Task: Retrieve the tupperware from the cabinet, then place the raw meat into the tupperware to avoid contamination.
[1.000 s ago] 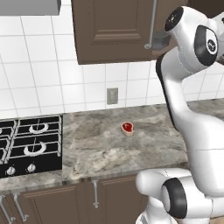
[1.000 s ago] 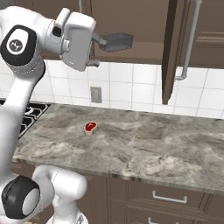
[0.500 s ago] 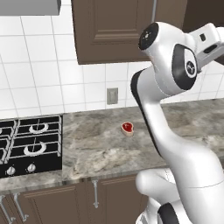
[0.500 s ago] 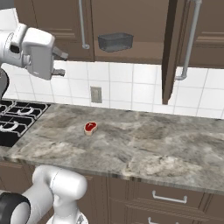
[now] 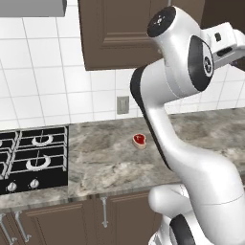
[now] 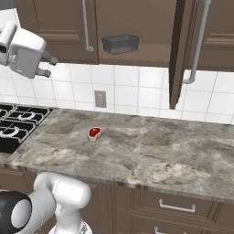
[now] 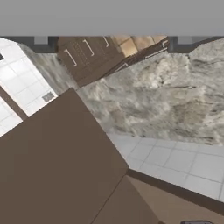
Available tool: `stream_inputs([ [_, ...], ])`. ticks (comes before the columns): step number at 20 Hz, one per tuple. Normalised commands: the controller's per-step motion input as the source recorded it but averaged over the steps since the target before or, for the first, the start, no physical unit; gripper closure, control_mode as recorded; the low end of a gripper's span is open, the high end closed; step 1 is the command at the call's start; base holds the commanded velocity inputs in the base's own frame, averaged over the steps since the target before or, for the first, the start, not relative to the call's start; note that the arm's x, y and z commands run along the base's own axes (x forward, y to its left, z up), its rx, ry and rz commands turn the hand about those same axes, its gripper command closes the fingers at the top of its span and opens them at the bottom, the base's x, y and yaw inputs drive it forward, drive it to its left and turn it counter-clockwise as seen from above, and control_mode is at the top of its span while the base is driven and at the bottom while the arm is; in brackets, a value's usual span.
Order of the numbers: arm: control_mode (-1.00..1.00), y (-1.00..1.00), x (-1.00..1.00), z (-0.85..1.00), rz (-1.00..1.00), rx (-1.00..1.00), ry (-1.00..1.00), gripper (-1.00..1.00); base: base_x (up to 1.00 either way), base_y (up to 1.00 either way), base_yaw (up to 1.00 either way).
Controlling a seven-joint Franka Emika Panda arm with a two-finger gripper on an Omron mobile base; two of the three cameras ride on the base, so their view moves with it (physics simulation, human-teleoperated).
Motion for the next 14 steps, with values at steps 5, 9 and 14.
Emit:
stream_inputs([
  [5,-1.00,0.00,0.01,0.01,0.00,0.09,-0.09,-1.00,0.00,0.00,0.00],
  [9,-1.00,0.00,0.11,0.01,0.00,0.24,-0.17,-1.00,0.00,0.00,0.00],
  [14,-1.00,0.00,0.16,0.02,0.04,0.33,-0.16,-1.00,0.00,0.00,0.00],
])
